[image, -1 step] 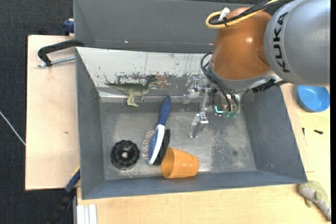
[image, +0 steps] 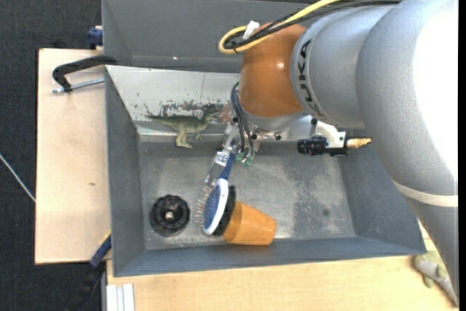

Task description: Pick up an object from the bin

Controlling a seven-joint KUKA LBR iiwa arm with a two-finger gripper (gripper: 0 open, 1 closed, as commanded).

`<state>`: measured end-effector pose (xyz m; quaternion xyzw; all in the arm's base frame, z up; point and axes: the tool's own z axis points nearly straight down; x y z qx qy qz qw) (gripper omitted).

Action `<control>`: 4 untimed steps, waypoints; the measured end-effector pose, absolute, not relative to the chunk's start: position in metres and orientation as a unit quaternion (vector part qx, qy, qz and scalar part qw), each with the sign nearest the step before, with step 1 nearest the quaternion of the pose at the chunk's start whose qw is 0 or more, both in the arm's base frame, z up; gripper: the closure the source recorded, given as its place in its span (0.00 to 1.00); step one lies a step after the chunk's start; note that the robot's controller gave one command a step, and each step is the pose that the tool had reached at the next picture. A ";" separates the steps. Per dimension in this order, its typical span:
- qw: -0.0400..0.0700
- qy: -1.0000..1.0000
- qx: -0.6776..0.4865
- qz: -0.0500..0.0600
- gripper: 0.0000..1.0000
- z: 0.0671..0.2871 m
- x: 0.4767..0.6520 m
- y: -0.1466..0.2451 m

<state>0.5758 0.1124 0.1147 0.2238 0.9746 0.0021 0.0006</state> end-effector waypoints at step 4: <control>-0.004 0.989 0.149 0.011 0.00 0.091 0.552 0.081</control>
Offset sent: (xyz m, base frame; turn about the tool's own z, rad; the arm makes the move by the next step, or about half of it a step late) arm -0.0344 -0.0307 -0.0444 -0.1903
